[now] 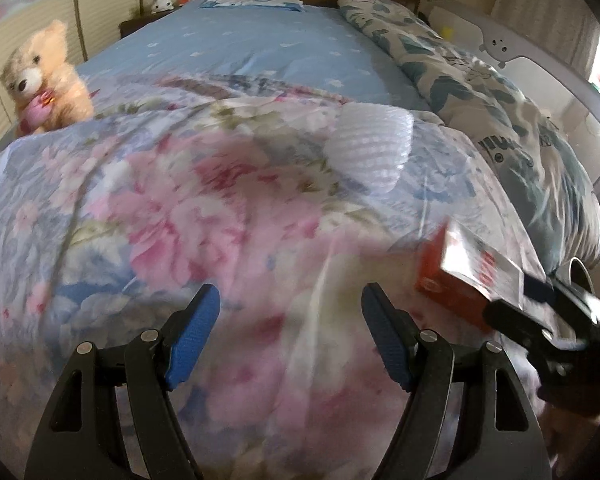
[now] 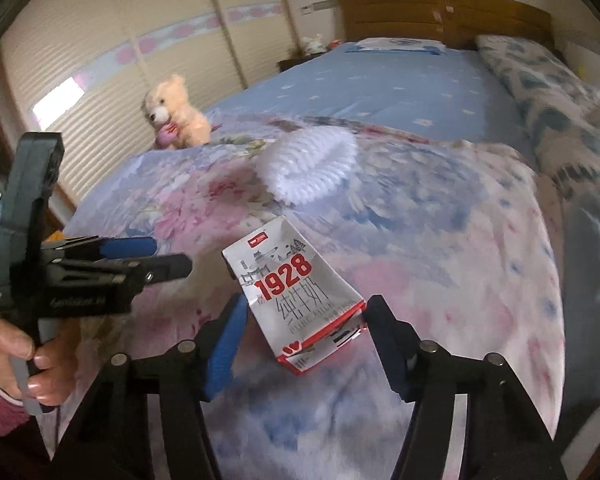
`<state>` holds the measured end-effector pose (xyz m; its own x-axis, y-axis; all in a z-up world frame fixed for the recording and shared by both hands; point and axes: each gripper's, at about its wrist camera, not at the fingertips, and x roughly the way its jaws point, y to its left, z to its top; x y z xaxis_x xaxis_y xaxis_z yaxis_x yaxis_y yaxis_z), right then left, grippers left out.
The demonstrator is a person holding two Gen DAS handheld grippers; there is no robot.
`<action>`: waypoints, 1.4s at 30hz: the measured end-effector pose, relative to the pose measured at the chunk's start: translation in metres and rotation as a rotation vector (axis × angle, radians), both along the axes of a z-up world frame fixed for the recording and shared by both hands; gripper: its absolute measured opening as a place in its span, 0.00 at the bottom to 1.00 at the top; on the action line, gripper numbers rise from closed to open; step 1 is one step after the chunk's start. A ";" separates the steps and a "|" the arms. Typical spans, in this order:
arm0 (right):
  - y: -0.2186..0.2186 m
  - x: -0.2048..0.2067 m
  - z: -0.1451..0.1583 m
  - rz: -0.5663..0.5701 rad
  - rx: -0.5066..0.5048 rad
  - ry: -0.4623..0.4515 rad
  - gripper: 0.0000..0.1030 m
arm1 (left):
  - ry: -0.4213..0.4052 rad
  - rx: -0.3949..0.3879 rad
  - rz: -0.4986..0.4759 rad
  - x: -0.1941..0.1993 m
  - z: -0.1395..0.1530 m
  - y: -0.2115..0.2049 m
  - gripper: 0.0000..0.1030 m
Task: Collect trash
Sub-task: 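Grasp the white foam net with the left tool while the right tool grasps the red-and-white milk carton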
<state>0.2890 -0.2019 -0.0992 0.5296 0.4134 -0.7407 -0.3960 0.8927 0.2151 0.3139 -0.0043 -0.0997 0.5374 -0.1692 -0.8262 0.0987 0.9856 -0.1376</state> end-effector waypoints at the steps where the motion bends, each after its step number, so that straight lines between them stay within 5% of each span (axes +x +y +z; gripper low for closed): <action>1: -0.010 -0.007 0.000 -0.052 0.008 0.006 0.61 | -0.007 0.001 -0.004 0.002 0.000 -0.003 0.74; 8: -0.061 -0.044 0.004 -0.330 0.076 0.024 0.61 | -0.056 -0.009 -0.018 0.029 0.003 -0.030 0.76; 15: -0.065 -0.052 0.000 -0.369 0.101 0.030 0.65 | -0.085 -0.029 0.024 0.054 0.004 -0.043 0.76; 16: -0.064 -0.051 0.000 -0.372 0.108 0.030 0.65 | -0.089 -0.031 0.028 0.056 0.003 -0.044 0.70; 19: -0.066 -0.052 -0.001 -0.374 0.124 0.030 0.65 | -0.059 -0.050 0.013 0.064 -0.002 -0.044 0.18; 20: -0.065 -0.053 -0.001 -0.375 0.124 0.030 0.65 | -0.045 -0.061 0.008 0.064 -0.004 -0.043 0.11; 27: -0.062 -0.054 0.001 -0.355 0.093 0.021 0.66 | -0.069 -0.056 -0.016 0.027 0.010 -0.028 0.10; 39: -0.036 -0.033 0.007 -0.202 -0.109 -0.008 0.68 | -0.023 -0.113 -0.041 -0.059 0.014 -0.014 0.10; 42: -0.034 -0.035 0.005 -0.189 -0.121 0.001 0.56 | -0.017 -0.114 -0.047 -0.074 0.013 -0.015 0.10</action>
